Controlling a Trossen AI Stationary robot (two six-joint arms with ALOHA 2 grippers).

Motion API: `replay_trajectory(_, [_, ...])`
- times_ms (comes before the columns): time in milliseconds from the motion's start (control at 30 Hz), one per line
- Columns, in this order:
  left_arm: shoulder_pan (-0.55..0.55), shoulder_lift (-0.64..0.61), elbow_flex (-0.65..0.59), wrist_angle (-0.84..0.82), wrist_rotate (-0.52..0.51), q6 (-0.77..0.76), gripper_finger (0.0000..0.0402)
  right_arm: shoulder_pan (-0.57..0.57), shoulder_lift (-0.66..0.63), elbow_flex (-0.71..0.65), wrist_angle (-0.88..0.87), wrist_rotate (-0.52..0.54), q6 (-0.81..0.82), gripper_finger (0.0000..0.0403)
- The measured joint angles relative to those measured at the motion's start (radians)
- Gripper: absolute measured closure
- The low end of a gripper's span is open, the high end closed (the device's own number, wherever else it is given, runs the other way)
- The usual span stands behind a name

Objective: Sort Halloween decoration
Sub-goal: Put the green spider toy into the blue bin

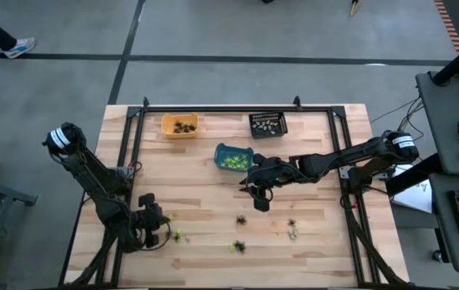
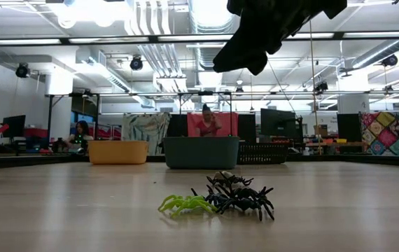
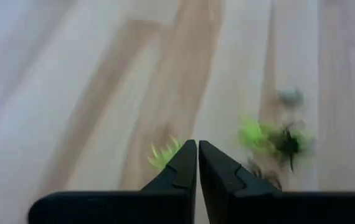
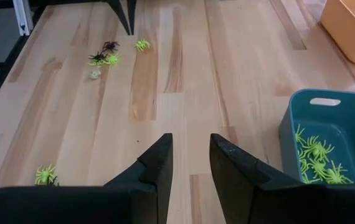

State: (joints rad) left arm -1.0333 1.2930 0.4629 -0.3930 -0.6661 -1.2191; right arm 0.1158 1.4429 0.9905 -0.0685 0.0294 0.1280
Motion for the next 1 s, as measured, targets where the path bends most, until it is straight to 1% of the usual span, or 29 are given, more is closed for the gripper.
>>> replay_trajectory(100, [0.000,0.000,0.000,0.005,-0.088,-0.002,0.0391,0.000,0.000,0.000,0.002,0.000,0.000,0.0307])
replay_trajectory(233, [0.000,-0.001,0.000,0.002,-0.186,0.031,0.0363,0.000,0.000,0.000,0.004,0.000,0.000,0.0307])
replay_trajectory(333, [0.000,0.000,0.000,0.002,-0.216,0.084,0.0333,0.000,0.000,0.000,0.004,0.000,0.000,0.0307])
replay_trajectory(533, [0.000,0.037,0.000,0.003,-0.200,0.109,0.0276,0.003,0.000,-0.001,0.005,0.000,0.002,0.0307])
replay_trajectory(633, [0.000,0.068,0.000,0.006,-0.137,0.102,0.0260,0.011,0.000,-0.003,0.007,-0.001,0.002,0.0307])
replay_trajectory(733, [0.000,0.104,0.000,0.008,-0.096,0.066,0.0254,0.017,0.000,-0.005,0.007,-0.001,0.002,0.0307])
replay_trajectory(833, [0.000,0.140,0.000,0.021,-0.092,0.030,0.0253,0.018,0.000,-0.005,0.007,-0.001,0.002,0.0307])
replay_trajectory(1000, [-0.001,0.186,0.000,0.059,-0.076,0.021,0.0253,0.018,0.000,-0.005,0.008,-0.001,0.002,0.0307])
